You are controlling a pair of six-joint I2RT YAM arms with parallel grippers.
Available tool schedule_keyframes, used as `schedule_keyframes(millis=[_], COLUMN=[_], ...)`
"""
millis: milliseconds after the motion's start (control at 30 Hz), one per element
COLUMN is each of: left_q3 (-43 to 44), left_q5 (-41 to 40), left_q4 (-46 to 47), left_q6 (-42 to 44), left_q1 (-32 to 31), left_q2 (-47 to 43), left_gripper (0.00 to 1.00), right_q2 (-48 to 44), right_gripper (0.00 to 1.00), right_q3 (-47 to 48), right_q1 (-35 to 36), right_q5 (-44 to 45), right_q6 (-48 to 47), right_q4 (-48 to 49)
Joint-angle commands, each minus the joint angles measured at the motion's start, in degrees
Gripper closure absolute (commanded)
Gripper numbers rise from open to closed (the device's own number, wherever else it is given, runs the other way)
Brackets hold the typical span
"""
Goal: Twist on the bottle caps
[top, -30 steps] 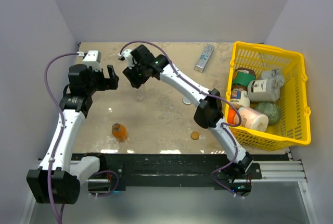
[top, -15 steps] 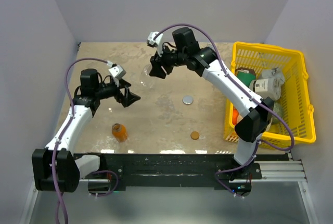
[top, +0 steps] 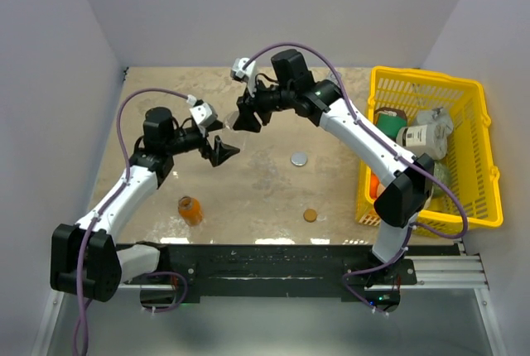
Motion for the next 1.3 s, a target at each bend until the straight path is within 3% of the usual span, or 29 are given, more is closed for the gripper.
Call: schedule_keyframes(millis=[0, 100, 233, 433, 533, 567, 633, 667, 733, 767, 800, 900, 1033, 1067, 1267], left_q3=[-2.36, -3.50, -3.86, -3.51, -3.16, -2.72, -1.14, -0.61, 0.10, -0.25, -1.30, -3.58, -5.26, -5.27, -4.30], left_q5=[-5.59, -8.69, -5.54, -0.26, 0.71, 0.97, 0.89, 0.54, -2.36, -3.76, -6.73, -13.85, -21.07, -24.31, -28.38], left_q4=[7.13, 9.77, 9.42, 10.48, 10.48, 9.61, 5.31, 3.29, -2.31, -3.83, -5.85, -8.76, -11.05, -11.40, -13.52], left_q6=[0.43, 1.57, 4.12, 2.45, 2.36, 3.32, 4.64, 6.82, 9.03, 10.78, 11.41, 10.80, 7.47, 5.98, 5.08], left_q1=[-1.94, -2.47, -2.64, -2.64, -2.64, -2.64, -2.64, -2.64, -2.64, -2.56, -2.55, -2.47, -2.47, -2.38, -2.38], left_q2=[0.00, -0.35, -0.18, 0.26, 0.44, 0.79, 1.14, 0.97, 0.18, -1.30, -2.19, -7.02, -14.57, -15.29, -17.58], left_gripper=[0.00, 0.00, 0.00, 0.18, 0.34, 0.49, 0.60, 0.70, 0.80, 0.93, 1.00, 1.00, 1.00, 1.00, 1.00], right_q2=[-3.57, -3.83, -4.18, -3.74, -3.31, -3.13, -2.69, -2.86, -3.22, -2.96, -2.34, 1.43, 10.54, 12.23, 17.17], right_gripper=[1.00, 1.00, 1.00, 1.00, 1.00, 0.86, 0.56, 0.38, 0.23, 0.17, 0.17, 0.16, 0.16, 0.01, 0.08], right_q3=[-0.58, -0.76, -1.55, -1.72, -2.87, -3.22, -2.17, -0.86, 0.90, 3.70, 5.46, 11.10, 13.73, 14.09, 7.07], right_q1=[0.50, 0.42, 0.33, 0.24, 0.07, 0.15, -0.81, -1.42, -4.13, -5.11, -6.08, -9.77, -10.57, -10.57, -9.96], right_q5=[-5.08, -5.79, -8.07, -6.59, -5.44, -4.57, -2.37, -1.93, -0.08, 0.88, 1.67, 4.40, 18.86, 20.73, 26.54], right_q6=[3.55, 3.99, 6.45, 6.63, 7.07, 7.33, 8.30, 8.39, 7.08, 5.85, 2.79, -4.49, -10.51, -10.07, -12.60], right_q4=[2.80, 2.45, 3.85, 4.20, 4.20, 4.03, 2.54, 2.45, 1.92, -0.17, -1.67, -8.88, -17.91, -19.43, -20.32])
